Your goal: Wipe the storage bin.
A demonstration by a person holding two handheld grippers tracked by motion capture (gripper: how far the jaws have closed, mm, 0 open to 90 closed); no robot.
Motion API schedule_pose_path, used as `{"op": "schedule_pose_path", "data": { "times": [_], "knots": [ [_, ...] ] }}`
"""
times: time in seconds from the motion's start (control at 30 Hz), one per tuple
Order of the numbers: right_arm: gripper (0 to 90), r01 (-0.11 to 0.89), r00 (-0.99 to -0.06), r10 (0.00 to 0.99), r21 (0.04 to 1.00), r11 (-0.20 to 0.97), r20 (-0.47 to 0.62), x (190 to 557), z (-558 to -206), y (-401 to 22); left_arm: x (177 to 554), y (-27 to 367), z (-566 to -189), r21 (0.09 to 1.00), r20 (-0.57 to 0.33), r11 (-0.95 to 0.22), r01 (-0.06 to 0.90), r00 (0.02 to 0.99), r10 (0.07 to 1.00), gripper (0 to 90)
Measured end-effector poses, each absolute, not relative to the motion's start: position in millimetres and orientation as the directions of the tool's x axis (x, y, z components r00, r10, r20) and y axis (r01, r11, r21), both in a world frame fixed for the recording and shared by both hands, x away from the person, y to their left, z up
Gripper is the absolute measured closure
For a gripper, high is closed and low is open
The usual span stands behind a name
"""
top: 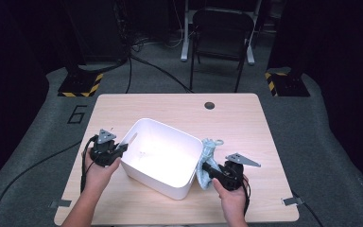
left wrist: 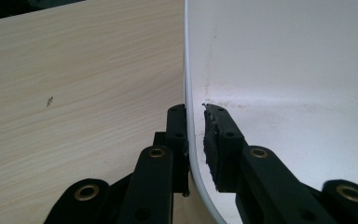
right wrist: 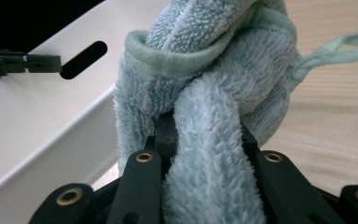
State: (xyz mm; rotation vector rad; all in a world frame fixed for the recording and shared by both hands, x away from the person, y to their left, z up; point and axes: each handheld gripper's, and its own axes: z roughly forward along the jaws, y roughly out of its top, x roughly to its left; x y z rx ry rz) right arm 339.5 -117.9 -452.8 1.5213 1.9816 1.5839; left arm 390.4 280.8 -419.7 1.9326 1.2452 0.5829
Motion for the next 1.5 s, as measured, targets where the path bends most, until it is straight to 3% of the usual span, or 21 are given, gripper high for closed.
{"op": "schedule_pose_path", "data": {
  "times": [0.27,1.27,1.5],
  "knots": [
    [71.4,0.572,-0.474,0.773,0.815,-0.095,0.422,334.4,-441.7,-119.5,389.8,279.1,-419.6,0.787,-0.023,-0.245,0.565,0.424,0.905,79.5],
    [71.6,0.635,-0.469,0.802,0.772,0.016,0.369,345.0,-473.5,-112.2,389.6,278.9,-419.8,0.788,-0.023,-0.247,0.564,0.428,0.903,78.1],
    [71.9,0.721,-0.407,0.812,0.693,0.005,0.418,348.6,-498.6,-106.9,390.0,279.8,-420.2,0.792,-0.023,-0.241,0.561,0.422,0.906,78.2]
  ]
}}
